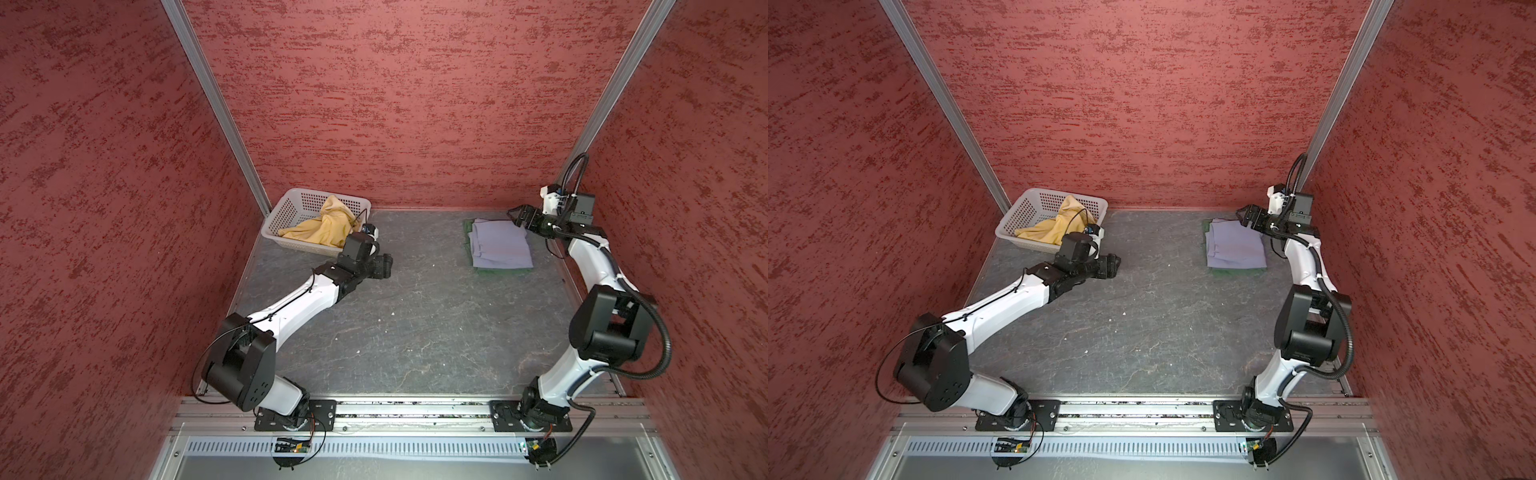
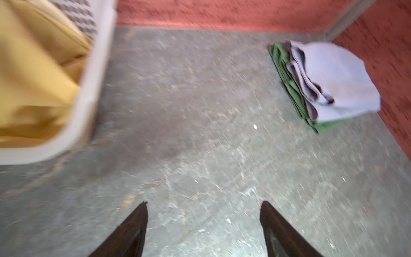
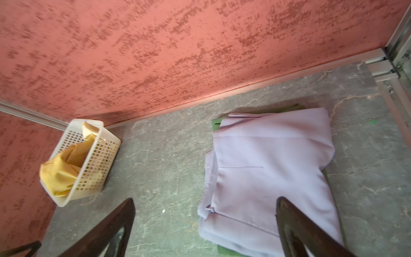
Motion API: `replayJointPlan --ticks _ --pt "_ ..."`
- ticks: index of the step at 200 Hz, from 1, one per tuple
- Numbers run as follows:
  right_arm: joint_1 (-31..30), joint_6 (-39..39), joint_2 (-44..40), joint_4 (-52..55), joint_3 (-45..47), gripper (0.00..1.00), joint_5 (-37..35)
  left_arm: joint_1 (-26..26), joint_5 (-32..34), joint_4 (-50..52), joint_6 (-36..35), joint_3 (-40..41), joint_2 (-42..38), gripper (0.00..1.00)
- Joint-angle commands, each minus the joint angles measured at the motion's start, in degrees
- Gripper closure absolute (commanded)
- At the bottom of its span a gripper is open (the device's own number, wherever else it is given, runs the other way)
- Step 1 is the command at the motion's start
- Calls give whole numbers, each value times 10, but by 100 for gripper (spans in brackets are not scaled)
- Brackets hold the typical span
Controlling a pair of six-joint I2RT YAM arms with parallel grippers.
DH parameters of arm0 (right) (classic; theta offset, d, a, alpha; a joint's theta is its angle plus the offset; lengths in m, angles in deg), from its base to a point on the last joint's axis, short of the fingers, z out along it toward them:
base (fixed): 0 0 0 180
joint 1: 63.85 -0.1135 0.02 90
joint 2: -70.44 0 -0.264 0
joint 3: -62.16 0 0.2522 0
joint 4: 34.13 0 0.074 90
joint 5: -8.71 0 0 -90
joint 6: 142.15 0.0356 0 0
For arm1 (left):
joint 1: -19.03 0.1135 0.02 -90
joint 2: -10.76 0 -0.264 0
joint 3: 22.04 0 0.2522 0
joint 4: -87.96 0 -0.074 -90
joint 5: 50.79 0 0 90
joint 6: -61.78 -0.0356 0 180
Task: Fold and stack skirts
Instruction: Smooth out the skirt on the skirt, then pick up the skirt from the basket.
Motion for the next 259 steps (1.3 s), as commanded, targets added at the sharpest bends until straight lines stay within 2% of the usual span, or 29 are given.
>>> replayJointPlan --ticks 1,38,52,65,74,112,144,176,205,224,232,259 --pt "-33 20 -27 -28 39 1 -24 35 36 49 -26 -31 -18 16" --pt "-97 23 -73 -53 93 1 -54 108 38 95 -48 -96 2 14" --pt "-126 15 -85 -50 103 1 -72 120 64 113 -63 -126 20 13" --pt "-152 5 -94 -45 107 1 -102 130 85 125 -77 -152 38 8" --pt "-170 -4 -96 -38 107 1 -124 136 101 133 -82 -170 51 0" --pt "-223 -9 -95 -21 107 1 -233 163 122 188 -87 -248 116 1" --pt "-258 15 -101 -35 134 1 -333 181 103 212 -76 -292 172 1" --pt "-267 37 -120 -92 180 1 -349 187 73 206 -68 -317 223 2" --pt "-267 44 -132 -126 200 1 -340 186 54 207 -59 -341 269 14" --pt "-267 44 -120 -102 182 1 -344 187 39 203 -54 -352 292 28" --pt "-267 50 -111 -92 173 1 -346 187 36 201 -52 -356 300 38" --pt "-267 66 -89 -84 163 1 -345 187 34 193 -52 -367 315 85"
